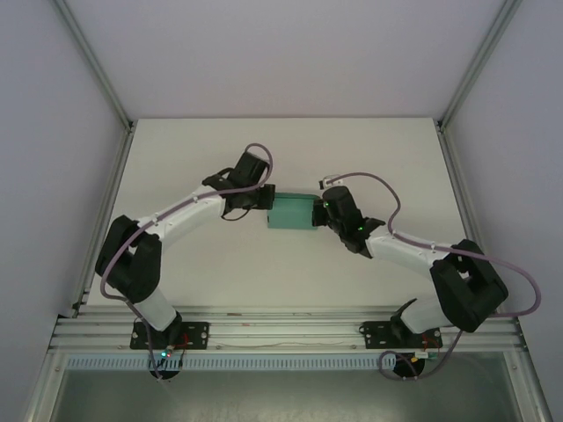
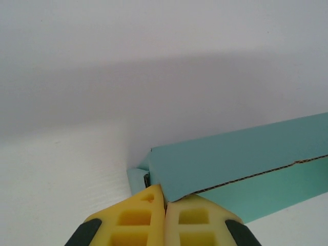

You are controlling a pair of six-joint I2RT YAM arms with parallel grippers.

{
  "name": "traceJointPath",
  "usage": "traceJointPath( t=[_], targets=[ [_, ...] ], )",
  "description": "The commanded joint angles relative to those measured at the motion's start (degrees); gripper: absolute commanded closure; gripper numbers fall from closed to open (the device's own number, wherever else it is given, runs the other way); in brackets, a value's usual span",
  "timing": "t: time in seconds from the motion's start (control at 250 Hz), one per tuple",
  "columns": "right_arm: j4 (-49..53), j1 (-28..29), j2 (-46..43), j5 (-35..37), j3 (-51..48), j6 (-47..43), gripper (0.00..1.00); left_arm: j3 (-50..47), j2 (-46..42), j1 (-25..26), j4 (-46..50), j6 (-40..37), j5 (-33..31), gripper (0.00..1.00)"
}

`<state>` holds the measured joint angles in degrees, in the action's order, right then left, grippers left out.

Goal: Assemble paper box

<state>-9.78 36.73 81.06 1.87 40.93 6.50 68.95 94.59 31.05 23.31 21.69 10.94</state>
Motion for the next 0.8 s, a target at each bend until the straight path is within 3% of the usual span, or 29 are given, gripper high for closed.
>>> traceJointPath(
  t=[0.0, 0.156, 0.344, 0.568, 0.795],
  targets=[
    [6.59, 0.83, 2.32, -0.37, -3.79, 0.62, 1.00, -6.55, 2.06, 3.11, 3.31, 2.02, -4.78, 1.00],
    [6.40, 0.78, 0.90, -0.72, -4.43, 1.03, 0.99, -10.51, 0.89, 3.58, 2.40, 3.72, -6.41, 1.00],
    [9.21, 0.76, -2.83, -2.66, -2.65, 2.25, 0.88, -12.83, -0.70, 4.16, 1.18, 4.28, -7.84, 1.00],
    [18.19, 0.49, -3.54, -1.98, 5.26, 2.05, 0.62, -12.26, -0.33, 4.80, 0.34, 4.16, -8.24, 1.00],
    [23.60, -0.74, -4.65, -2.97, 10.00, 3.84, 0.46, -11.51, 0.24, 4.89, 0.47, 4.38, -7.92, 1.00]
  ],
)
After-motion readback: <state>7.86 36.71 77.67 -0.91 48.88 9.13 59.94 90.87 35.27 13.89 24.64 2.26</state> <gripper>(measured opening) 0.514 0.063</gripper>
